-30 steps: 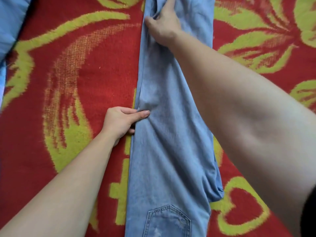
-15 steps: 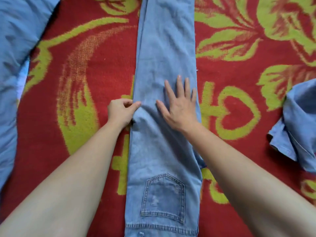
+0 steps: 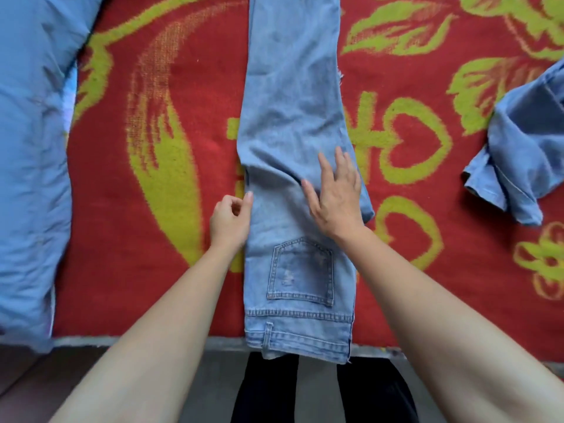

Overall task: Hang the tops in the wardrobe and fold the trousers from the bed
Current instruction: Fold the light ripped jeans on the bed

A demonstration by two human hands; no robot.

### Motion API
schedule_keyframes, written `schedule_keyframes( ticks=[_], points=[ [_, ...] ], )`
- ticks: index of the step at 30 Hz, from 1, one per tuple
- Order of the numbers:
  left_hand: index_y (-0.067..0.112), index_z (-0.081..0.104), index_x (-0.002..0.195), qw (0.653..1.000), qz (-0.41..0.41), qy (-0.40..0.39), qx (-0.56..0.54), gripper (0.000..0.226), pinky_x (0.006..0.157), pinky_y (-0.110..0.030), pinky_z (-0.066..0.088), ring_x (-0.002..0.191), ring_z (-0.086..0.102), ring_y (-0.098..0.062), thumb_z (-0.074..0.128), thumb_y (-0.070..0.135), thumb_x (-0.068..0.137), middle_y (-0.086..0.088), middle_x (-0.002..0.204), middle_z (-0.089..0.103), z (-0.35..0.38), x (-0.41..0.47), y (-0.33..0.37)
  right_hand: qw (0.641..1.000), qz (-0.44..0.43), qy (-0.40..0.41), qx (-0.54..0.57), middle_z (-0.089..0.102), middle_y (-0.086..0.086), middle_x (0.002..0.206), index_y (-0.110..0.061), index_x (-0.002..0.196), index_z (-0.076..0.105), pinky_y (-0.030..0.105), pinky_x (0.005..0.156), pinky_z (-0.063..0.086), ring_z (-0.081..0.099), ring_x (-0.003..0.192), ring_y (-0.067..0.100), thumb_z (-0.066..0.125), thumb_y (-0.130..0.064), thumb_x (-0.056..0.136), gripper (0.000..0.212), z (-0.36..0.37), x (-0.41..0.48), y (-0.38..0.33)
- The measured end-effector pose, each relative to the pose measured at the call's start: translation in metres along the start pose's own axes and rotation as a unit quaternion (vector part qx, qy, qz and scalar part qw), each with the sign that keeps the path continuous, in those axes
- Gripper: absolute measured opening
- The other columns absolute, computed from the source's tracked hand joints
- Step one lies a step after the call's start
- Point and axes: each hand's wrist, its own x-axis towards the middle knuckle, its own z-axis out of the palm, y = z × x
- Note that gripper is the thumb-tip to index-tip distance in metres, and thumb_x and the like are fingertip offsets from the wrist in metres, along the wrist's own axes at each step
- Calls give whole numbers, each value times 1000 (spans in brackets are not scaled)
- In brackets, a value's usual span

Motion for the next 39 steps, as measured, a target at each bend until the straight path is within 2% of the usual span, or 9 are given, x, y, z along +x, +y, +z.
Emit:
schedule_keyframes(
  ticks=[7, 13, 16, 20, 25, 29, 32, 34, 39],
  points=[
    [17, 46, 100, 980, -76, -70, 171, 45, 71, -39, 42, 94, 60, -33, 47, 61, 92, -9, 97, 63, 6, -144, -72, 970, 212, -19, 113, 27, 18, 155, -8, 155, 20, 45, 115, 23, 27, 142, 34, 57, -49, 94, 83, 20, -158, 25],
    [13, 35, 70, 980, -97, -96, 147, 48, 63, -37, 31, 84, 57, -39, 56, 48, 94, -8, 71, 49, 9, -181, -89, 907, 362, -127, 172, 51, 18, 130, -8, 135, 43, 42, 97, 39, 48, 121, 36, 54, -63, 90, 72, 46, -228, 41],
    [8, 43, 79, 979, -109, -112, 131, 41, 72, -38, 34, 96, 55, -39, 59, 43, 94, -20, 96, 57, 14, -195, -96, 898, 362, -144, 204, 55, 18, 130, -11, 136, 42, 41, 94, 41, 51, 120, 36, 50, -61, 93, 66, 44, -237, 45],
    [-6, 47, 127, 977, -165, -126, 56, 58, 98, -41, 38, 124, 47, -37, 55, 42, 97, -22, 132, 51, 17, -215, -96, 880, 354, -199, 246, 57, 17, 134, -13, 141, 40, 41, 99, 41, 52, 125, 38, 46, -69, 91, 75, 37, -249, 57],
    [3, 60, 100, 987, -129, -78, -62, 34, 79, -34, 44, 95, 60, -25, 64, 36, 92, -13, 103, 65, 3, -247, -81, 860, 327, -189, 342, 62, 14, 130, -7, 126, 61, 32, 92, 42, 58, 119, 32, 51, -74, 85, 79, 11, -273, 67],
    [8, 65, 101, 979, -121, -44, -157, 27, 89, -39, 51, 100, 66, -25, 69, 32, 90, -10, 105, 70, -10, -301, -72, 846, 295, -133, 424, 67, 7, 119, -14, 117, 66, 41, 101, 48, 62, 111, 27, 60, -67, 85, 62, -17, -316, 70],
    [3, 65, 107, 967, -152, -69, -194, 33, 95, -46, 52, 102, 67, -28, 69, 32, 90, -13, 108, 71, -9, -344, -80, 841, 310, -151, 417, 65, 9, 123, -10, 122, 64, 44, 103, 47, 62, 112, 29, 60, -65, 85, 66, -31, -352, 81],
    [6, 66, 103, 954, -196, -84, -210, 26, 90, -44, 55, 96, 69, -27, 66, 29, 92, -14, 108, 71, -3, -370, -92, 828, 327, -186, 416, 66, 9, 120, -8, 122, 64, 42, 100, 50, 63, 108, 29, 61, -65, 85, 67, -34, -377, 91],
    [6, 66, 113, 922, -288, -116, -231, 26, 48, -27, 52, 60, 69, -13, 62, 18, 90, -4, 85, 73, 9, -408, -107, 802, 343, -223, 434, 69, 7, 109, -11, 112, 63, 42, 79, 54, 68, 93, 29, 64, -51, 87, 47, -30, -415, 113]
  ],
)
